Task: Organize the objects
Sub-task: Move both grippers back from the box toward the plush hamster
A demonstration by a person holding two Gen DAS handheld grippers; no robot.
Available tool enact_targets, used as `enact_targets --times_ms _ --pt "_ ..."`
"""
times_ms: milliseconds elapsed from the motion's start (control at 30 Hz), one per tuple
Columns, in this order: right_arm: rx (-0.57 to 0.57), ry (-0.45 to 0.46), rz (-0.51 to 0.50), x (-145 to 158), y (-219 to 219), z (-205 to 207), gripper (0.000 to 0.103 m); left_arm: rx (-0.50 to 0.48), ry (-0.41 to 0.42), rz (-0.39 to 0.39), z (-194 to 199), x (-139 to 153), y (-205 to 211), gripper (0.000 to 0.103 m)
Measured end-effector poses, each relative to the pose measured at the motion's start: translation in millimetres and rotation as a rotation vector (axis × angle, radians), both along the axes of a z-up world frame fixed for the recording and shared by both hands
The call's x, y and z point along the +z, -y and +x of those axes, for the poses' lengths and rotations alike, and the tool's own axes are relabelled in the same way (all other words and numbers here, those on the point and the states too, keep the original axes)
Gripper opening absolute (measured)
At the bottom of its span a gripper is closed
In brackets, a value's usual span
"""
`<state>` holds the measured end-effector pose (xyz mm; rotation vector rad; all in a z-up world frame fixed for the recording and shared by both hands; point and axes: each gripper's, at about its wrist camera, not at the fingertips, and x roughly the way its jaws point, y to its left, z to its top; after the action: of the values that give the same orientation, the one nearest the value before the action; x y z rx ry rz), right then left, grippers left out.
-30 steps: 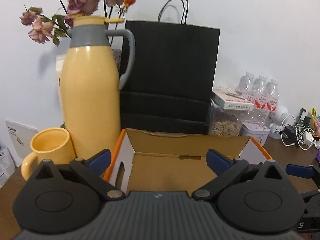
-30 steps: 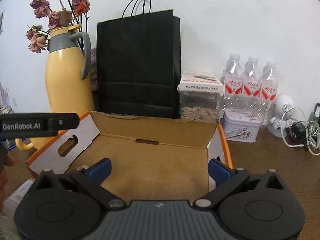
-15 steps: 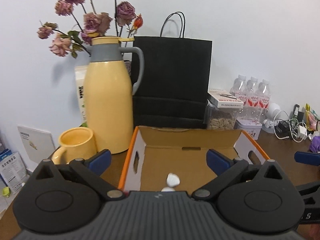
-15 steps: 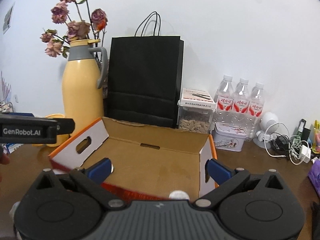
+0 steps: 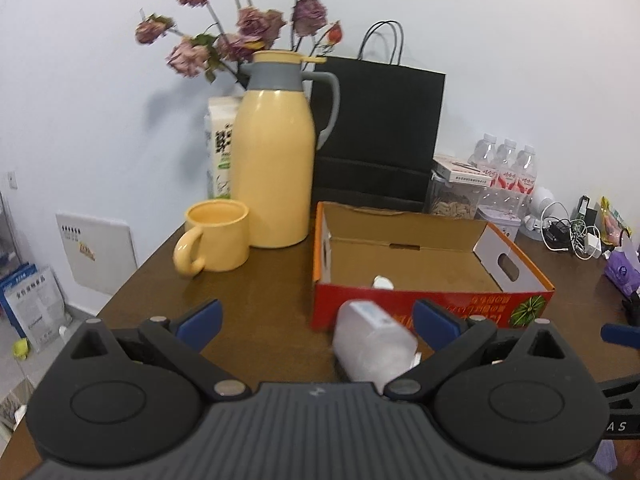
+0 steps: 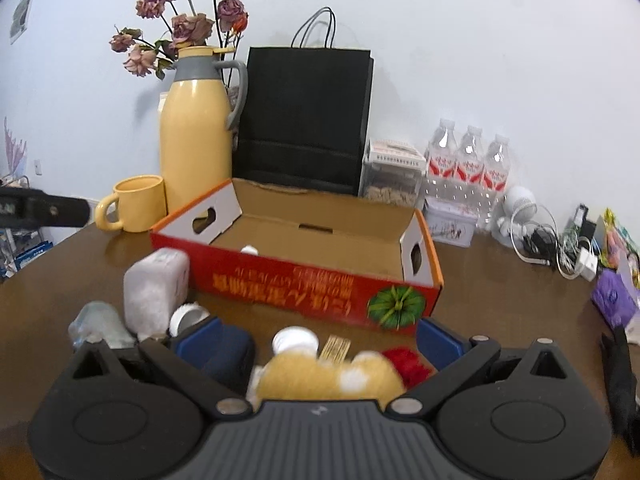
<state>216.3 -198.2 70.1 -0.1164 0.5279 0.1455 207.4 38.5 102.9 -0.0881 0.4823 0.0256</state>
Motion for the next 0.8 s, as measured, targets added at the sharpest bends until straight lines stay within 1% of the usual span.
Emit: enact_targets --times_ms 100,300,500,667,800 --pt "-0.018 -0.011 0.011 -6.2 -5.2 -10.3 0.103 -0.004 -0.010 0.009 -7.2 -1.9 -9.1 0.103" --pt "-0.043 -0.015 0.031 -12.5 -14.2 -26.2 0.103 -0.002 0.013 0.005 -21.1 3.9 -22.6 0.103" --pt "-0.031 -0.017 0.010 -13.7 -23.7 -35.4 0.103 -0.013 0.034 0.001 -24.6 8.2 -22.6 0.103" --pt "-0.021 -0.006 0.009 -9.9 -23.2 -37.7 0.103 -0.009 0.025 -0.002 -20.8 7.2 -20.4 0.103" --pt "-0.022 -0.013 0.013 -12.6 -22.3 -38.7 0.103 -0.018 0.022 -0.002 -20.8 6.9 -16.5 0.103"
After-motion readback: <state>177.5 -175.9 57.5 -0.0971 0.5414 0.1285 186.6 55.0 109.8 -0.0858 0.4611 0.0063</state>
